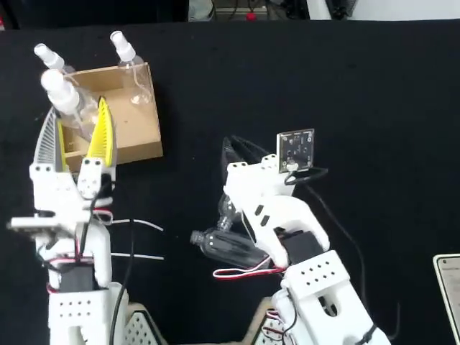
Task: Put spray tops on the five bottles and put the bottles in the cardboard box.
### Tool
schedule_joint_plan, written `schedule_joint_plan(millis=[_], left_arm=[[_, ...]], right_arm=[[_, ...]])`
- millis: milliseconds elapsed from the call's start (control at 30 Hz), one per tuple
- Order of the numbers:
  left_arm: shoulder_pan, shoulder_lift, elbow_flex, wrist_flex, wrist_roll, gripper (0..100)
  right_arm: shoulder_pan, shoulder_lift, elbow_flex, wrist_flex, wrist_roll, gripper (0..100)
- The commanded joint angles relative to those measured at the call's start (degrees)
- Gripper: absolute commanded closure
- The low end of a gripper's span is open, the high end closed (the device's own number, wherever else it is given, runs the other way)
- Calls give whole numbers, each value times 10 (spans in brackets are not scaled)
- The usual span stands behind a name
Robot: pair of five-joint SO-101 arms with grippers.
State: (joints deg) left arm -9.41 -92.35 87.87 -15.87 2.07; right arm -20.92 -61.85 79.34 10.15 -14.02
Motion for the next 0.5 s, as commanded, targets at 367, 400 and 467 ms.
schedule_joint_plan(millis=[367, 400, 467], left_arm=[[-2, 473, -105, -284, 2, 916], [-2, 498, -106, -306, 3, 916], [-6, 551, -117, -332, 3, 916]], right_arm=[[4, 41, -6, -15, 5, 956], [4, 41, -6, -15, 5, 956], [4, 41, -6, -15, 5, 956]])
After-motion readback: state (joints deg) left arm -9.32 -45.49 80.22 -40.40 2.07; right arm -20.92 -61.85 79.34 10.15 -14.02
